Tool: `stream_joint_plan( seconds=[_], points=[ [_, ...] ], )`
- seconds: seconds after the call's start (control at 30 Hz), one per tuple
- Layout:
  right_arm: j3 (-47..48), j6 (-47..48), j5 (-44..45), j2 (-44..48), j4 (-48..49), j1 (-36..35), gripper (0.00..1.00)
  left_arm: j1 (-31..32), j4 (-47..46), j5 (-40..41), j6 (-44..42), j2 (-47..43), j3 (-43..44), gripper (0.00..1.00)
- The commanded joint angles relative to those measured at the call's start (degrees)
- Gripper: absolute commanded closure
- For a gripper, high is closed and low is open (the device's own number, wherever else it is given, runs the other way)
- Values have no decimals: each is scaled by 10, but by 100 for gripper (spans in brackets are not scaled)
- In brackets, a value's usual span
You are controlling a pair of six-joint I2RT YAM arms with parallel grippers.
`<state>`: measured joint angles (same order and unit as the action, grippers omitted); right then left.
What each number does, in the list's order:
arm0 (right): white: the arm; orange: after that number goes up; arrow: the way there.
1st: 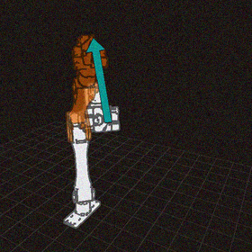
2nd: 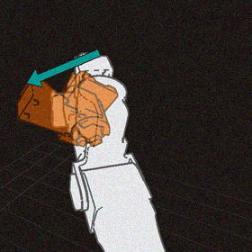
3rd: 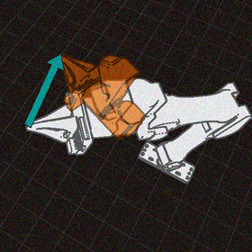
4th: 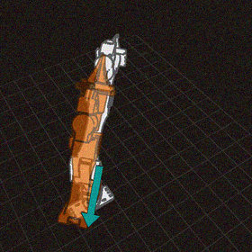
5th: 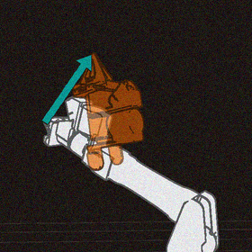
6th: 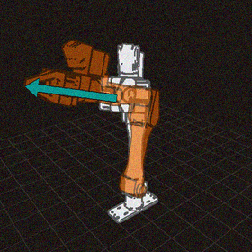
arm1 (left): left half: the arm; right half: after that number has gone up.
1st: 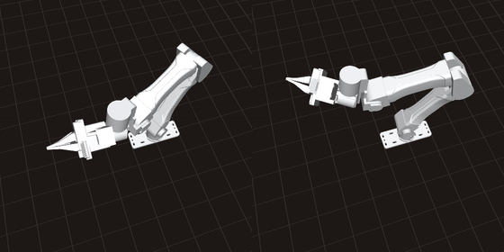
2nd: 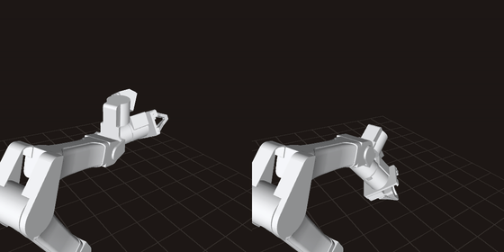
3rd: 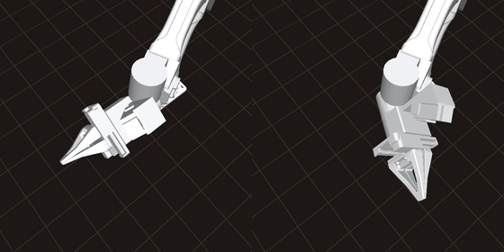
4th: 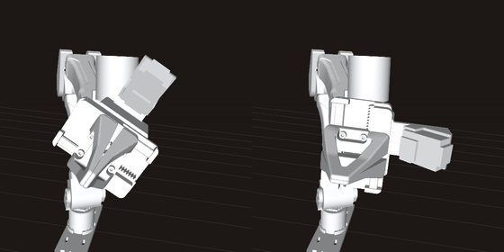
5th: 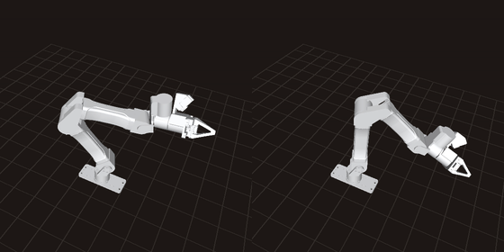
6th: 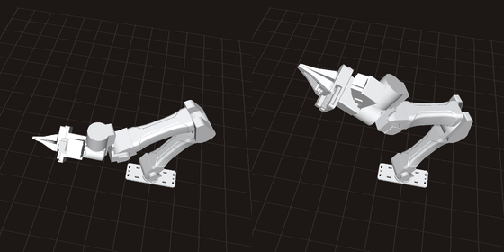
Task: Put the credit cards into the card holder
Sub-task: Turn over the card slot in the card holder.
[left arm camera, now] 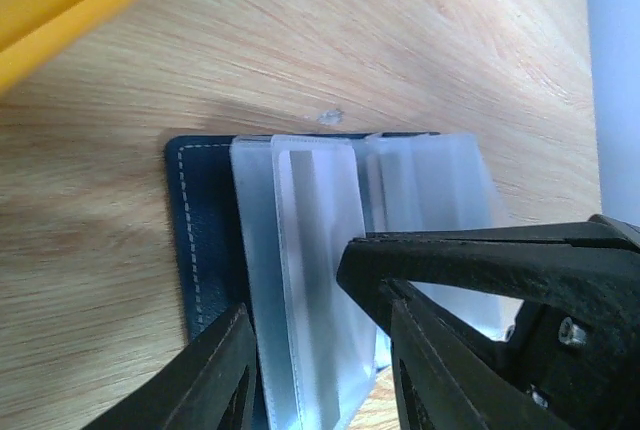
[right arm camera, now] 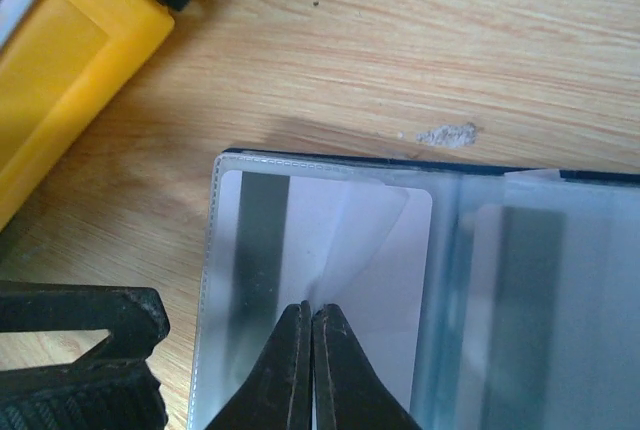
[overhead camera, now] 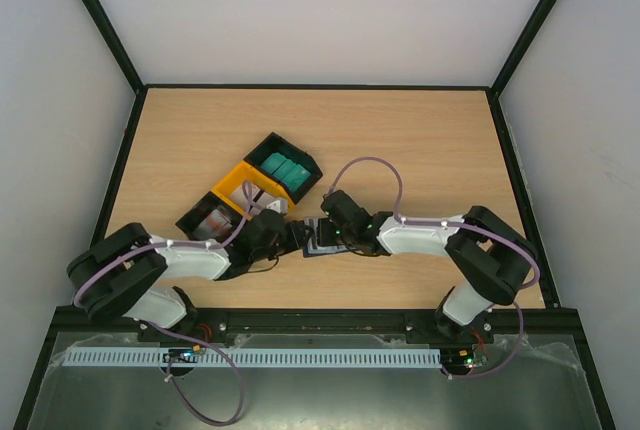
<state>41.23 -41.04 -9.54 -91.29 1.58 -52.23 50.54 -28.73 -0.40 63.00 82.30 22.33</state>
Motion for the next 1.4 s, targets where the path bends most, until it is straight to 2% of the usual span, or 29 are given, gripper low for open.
stream_joint_plan(
  seconds=[0.0, 0.43, 0.63, 1.1, 1.37],
  points=[
    [-8, -13, 24, 25, -4, -2, 98, -3, 6, 6, -10, -22, -5, 61],
    [-22, -18, 27, 40, 2, -2, 98, -3, -44, -29, -14, 5, 6, 59],
    [-28, -18, 29, 43, 5, -1, 98, -2, -51, -42, -26, 27, 16, 65],
    [-28, -22, 32, 51, 5, -1, 98, -2, -65, -53, -29, 44, 15, 65],
    [-28, -18, 30, 53, 5, -1, 98, -1, -81, -77, -41, 74, 31, 71]
  ],
)
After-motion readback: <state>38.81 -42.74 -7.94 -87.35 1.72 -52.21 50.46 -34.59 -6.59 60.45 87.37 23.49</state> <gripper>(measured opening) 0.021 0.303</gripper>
